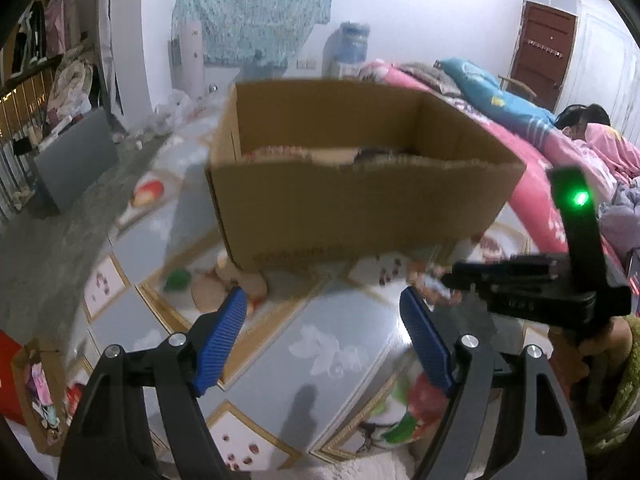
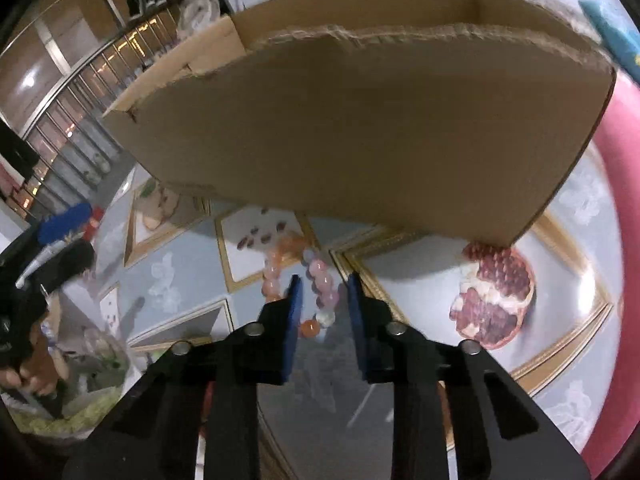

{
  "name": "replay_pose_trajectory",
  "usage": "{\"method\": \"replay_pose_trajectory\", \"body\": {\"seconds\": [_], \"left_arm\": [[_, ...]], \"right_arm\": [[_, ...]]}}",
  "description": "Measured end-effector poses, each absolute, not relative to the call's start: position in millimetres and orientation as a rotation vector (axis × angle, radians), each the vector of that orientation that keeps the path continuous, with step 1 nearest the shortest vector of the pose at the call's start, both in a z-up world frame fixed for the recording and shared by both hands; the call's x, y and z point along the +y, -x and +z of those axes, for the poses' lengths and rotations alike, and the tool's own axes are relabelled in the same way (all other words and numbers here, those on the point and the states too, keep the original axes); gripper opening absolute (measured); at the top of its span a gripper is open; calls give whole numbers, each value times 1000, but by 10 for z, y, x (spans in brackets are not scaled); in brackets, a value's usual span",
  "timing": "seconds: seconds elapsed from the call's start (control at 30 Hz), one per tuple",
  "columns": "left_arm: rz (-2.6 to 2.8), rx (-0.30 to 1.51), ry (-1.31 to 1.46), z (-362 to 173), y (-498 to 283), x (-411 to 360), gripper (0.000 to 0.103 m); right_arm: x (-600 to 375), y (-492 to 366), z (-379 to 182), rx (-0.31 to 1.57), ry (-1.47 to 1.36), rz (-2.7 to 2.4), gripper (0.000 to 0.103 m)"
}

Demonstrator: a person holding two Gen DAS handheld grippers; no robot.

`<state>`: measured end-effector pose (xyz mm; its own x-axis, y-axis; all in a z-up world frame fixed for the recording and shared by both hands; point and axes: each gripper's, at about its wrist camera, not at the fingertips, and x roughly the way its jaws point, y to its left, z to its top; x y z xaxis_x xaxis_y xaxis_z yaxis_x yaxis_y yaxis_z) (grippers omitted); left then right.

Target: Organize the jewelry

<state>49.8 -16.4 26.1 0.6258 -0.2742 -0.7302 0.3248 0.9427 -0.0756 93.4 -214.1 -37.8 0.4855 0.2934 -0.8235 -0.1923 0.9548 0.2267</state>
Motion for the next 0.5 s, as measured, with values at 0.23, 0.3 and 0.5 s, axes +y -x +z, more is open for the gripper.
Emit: {"method": "replay_pose_trajectory", "body": {"seconds": [0.23,0.3,0.5], "left_arm": [[-318,840,-86,144,-494,-137,77],[-313,841,-88,131,-516,-121,77],[-298,847,-99,112,-535,-122,77]], "right_arm": [[-1933,-767,-387,1024,-134,356,8],[-1854,-742,-396,1027,-174,397,7],[-1558,-778,-392,1020,-250,533,8]]}}
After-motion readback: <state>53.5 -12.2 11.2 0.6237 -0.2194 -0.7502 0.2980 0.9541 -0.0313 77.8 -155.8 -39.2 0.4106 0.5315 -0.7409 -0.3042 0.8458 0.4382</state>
